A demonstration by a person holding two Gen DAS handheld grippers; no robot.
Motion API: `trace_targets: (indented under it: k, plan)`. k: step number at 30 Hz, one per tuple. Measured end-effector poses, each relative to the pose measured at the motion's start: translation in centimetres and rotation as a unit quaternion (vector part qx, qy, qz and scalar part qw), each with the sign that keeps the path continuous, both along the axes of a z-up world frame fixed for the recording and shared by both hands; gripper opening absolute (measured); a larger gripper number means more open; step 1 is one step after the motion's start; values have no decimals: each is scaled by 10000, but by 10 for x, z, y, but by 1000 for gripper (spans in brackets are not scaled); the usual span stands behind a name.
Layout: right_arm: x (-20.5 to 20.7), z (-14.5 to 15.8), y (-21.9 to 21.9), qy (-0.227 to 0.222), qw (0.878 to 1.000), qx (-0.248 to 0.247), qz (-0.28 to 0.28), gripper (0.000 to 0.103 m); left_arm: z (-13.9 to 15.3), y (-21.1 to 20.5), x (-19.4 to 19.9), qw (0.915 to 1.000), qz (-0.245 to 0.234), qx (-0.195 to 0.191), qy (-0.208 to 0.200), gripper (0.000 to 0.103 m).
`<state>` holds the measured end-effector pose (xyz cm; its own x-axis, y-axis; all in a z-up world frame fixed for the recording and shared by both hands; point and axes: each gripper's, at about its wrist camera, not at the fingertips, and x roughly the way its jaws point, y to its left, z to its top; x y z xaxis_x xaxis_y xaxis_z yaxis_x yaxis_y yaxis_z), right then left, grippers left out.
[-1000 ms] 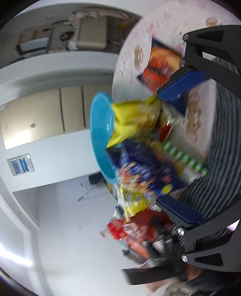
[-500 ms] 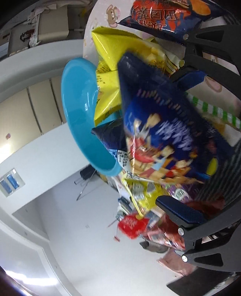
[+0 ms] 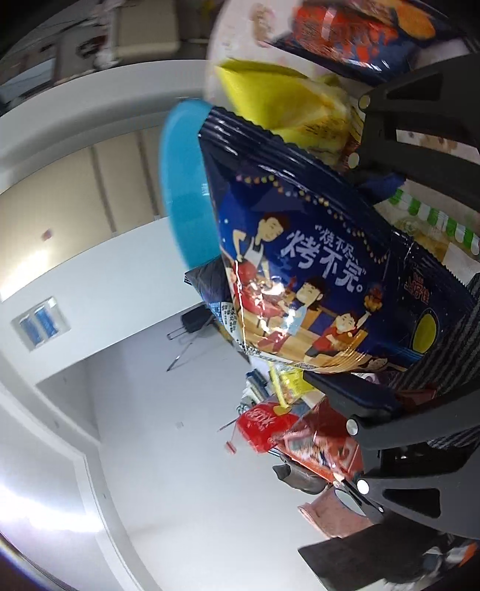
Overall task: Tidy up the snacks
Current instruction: 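Carry both bags over the turquoise basin and open both tools to drop them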
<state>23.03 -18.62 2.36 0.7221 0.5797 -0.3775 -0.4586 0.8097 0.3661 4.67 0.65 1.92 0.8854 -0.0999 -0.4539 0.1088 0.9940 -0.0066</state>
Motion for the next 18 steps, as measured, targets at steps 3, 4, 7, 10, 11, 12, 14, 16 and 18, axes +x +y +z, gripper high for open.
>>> trace_targets:
  k: [3,4,7,10,11,12,14,16,18]
  plan:
    - [-14,18,-3,-386,9991,-152,-56,77,12,0,-4,9999,65,61,-106,85]
    - [-19,25,-3,-506,9985,-194,-60,77,17,0,-6,9998,85,96,-161,85]
    - [-30,48,-5,-783,9963,-343,-42,77,45,-3,-13,9993,31,166,-346,86]
    - [-41,77,-11,-1135,9929,-366,-39,76,79,-5,-20,9979,-56,137,-630,86]
    - [-44,86,-14,-1226,9919,-332,-35,76,90,-5,-22,9974,-72,121,-714,86]
    - [-47,96,-18,-1314,9909,-274,-42,77,102,-5,-24,9966,-79,90,-815,86]
    - [-53,117,-27,-1499,9885,-163,-66,76,124,-3,-28,9949,-86,-38,-1002,86]
    - [-59,137,-34,-1681,9856,-171,-112,76,141,0,-29,9941,-111,-209,-1055,86]
    - [-65,156,-36,-1872,9819,-254,-171,76,161,6,-30,9926,-182,-455,-1112,86]
